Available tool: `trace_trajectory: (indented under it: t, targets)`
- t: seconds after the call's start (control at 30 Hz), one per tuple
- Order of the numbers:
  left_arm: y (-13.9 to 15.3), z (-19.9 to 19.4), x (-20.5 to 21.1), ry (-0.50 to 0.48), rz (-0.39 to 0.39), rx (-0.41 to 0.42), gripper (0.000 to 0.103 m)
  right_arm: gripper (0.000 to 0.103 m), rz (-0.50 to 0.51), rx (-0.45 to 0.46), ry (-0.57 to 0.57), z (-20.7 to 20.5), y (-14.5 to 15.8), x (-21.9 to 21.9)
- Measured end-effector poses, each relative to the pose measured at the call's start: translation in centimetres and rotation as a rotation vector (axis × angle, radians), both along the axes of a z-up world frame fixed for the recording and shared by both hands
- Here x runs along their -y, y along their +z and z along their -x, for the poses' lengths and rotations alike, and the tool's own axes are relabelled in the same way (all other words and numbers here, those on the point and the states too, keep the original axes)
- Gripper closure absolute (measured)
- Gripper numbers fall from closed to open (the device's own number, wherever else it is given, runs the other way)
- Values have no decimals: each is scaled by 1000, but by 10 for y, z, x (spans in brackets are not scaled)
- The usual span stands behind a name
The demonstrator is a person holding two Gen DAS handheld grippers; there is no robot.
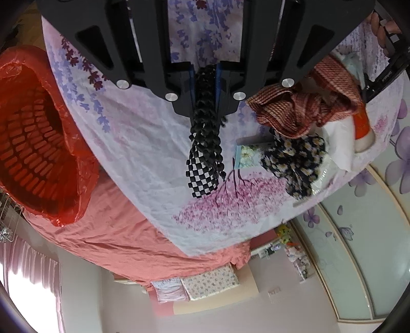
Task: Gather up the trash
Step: 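Lift the comb with the left tool while the right tool carries the mesh pad toward the orange basket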
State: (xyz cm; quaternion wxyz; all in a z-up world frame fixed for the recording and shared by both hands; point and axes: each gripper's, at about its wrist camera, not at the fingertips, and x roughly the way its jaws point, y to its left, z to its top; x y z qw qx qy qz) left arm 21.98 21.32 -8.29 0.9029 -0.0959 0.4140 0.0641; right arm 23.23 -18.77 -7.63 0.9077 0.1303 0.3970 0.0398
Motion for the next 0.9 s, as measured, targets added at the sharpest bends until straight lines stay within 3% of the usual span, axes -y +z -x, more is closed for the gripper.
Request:
trace_trajectory:
  t: [0.27,0.3,0.33,0.4,0.57,0.63,0.9]
  targets:
    - [-1,2,2,7,-6,-6,78,92,16,23,-4,3,7,2]
    - [-1,2,3,11,-4,-7,75,92,15,20,-4,2,6,2]
    - [-2,0,4,16,-8,-13,63,92,15,16,-5,1,5,2]
    - [-3,-1,8,21,-22,-24,60,92,12,10,-3,1,3,2]
    - [-4,-2,10,25,-50,-35,62,92,0,-5,-5,1,1,3]
    - [-4,-1,12,22,-74,-41,71,92,-6,-7,-7,0,0,4]
    - [-2,1,10,14,-71,-24,71,92,-15,-5,-2,0,1,4]
